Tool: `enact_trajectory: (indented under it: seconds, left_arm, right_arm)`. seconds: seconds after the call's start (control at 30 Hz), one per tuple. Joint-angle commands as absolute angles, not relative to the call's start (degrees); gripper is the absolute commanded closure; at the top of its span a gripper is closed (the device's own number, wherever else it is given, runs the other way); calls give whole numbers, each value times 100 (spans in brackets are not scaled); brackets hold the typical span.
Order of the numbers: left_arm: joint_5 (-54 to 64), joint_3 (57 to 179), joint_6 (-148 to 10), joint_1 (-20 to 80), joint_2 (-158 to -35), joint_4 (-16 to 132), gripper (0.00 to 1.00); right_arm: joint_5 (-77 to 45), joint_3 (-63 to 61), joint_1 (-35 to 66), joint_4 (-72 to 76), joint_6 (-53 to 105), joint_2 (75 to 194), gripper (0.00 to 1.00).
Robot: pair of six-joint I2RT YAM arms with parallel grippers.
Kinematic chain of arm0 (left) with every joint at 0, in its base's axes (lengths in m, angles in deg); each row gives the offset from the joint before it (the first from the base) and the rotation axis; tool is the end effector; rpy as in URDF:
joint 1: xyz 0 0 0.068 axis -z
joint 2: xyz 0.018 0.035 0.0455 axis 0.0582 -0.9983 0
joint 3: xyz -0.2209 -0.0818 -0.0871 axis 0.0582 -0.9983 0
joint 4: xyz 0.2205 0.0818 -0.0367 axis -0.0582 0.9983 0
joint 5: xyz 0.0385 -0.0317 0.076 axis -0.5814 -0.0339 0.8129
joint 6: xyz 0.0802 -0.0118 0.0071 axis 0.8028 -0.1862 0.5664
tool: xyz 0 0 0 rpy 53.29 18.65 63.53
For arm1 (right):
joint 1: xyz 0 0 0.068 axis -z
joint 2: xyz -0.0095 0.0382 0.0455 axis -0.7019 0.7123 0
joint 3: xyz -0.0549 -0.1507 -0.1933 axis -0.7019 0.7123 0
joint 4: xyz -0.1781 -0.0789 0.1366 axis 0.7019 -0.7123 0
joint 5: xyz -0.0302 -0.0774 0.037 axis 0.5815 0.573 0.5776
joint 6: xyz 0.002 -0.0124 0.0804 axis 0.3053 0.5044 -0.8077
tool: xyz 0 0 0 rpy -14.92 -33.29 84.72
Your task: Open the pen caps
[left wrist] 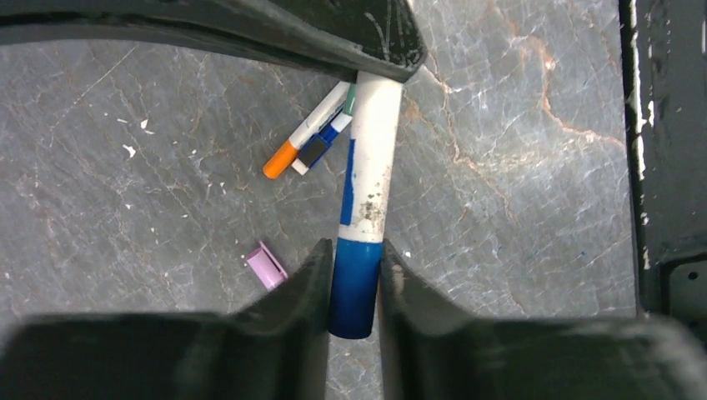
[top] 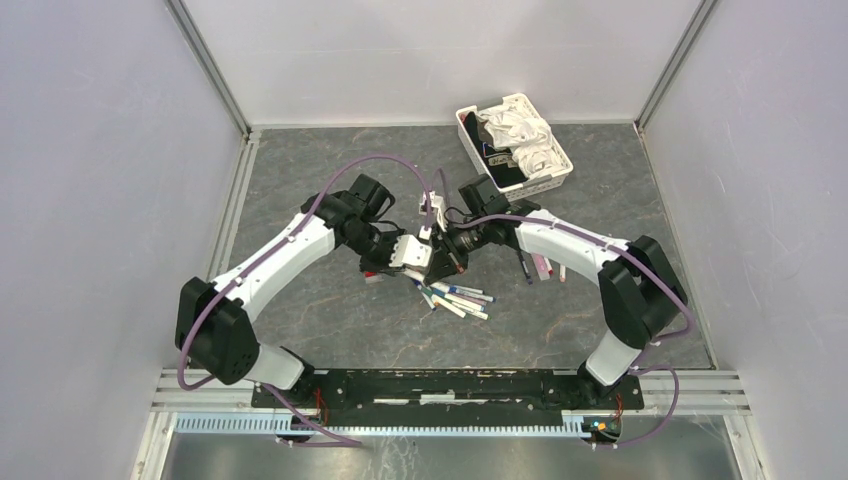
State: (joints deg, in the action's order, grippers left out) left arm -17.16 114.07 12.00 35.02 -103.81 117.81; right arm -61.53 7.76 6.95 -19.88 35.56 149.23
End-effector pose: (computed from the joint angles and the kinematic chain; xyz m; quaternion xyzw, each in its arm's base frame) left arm 0.2014 -0.1665 0.2289 0.7633 0.5713 -0.1971 0.2281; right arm 0.2341 0.2517 0.2081 -0.4284 0.7424 0.4917 0.1531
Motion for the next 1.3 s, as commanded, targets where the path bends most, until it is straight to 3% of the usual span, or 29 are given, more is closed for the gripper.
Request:
enact_trajectory:
  seconds: [0.0, 0.03, 0.07, 0.2, 0.33, 0.4, 0.5, 0.9, 1.1, 1.27]
  left_arm:
    - [-1563, 11402, 1369, 3603, -10223, 11697, 82]
    - [-1544, 11408, 1310, 3632, -10200, 11666, 95]
    - [-1539, 11405, 1270, 3644, -10174, 11615, 97]
    - [-1580, 11416, 1181, 3664, -10050, 11525, 98]
    - [-1610, 11449, 1093, 3673, -10010, 11525, 98]
    - [-1550, 11436, 1098, 3673, -10014, 11530, 98]
    - [-1233, 11386, 1202, 3669, -10045, 11588, 98]
    - [-636, 11570, 2089, 2334, -10345, 11737, 98]
    - [-709, 11100, 1965, 2206, -10238, 11315, 98]
    - [-1157, 10600, 1153, 2252, -10363, 10564, 98]
  right_arm:
    - [-6422, 566, 700, -1815, 3490, 15069, 88]
    - [-6491, 601, 697, -1690, 3392, 15110, 80]
    - [-6553, 651, 701, -1478, 3174, 15129, 72]
    - [-6730, 935, 679, -432, 2309, 15171, 62]
    - [-6807, 848, 613, -136, 1998, 15355, 60]
    - [-6789, 818, 602, -161, 2017, 15397, 69]
    - [-6683, 824, 610, -396, 2150, 15335, 99]
    - [-5833, 1949, 1112, -1456, 3137, 14428, 100]
    - [-5644, 1927, 1484, -1759, 3379, 14173, 100]
    - [-4052, 2030, 2201, -1676, 2883, 13849, 100]
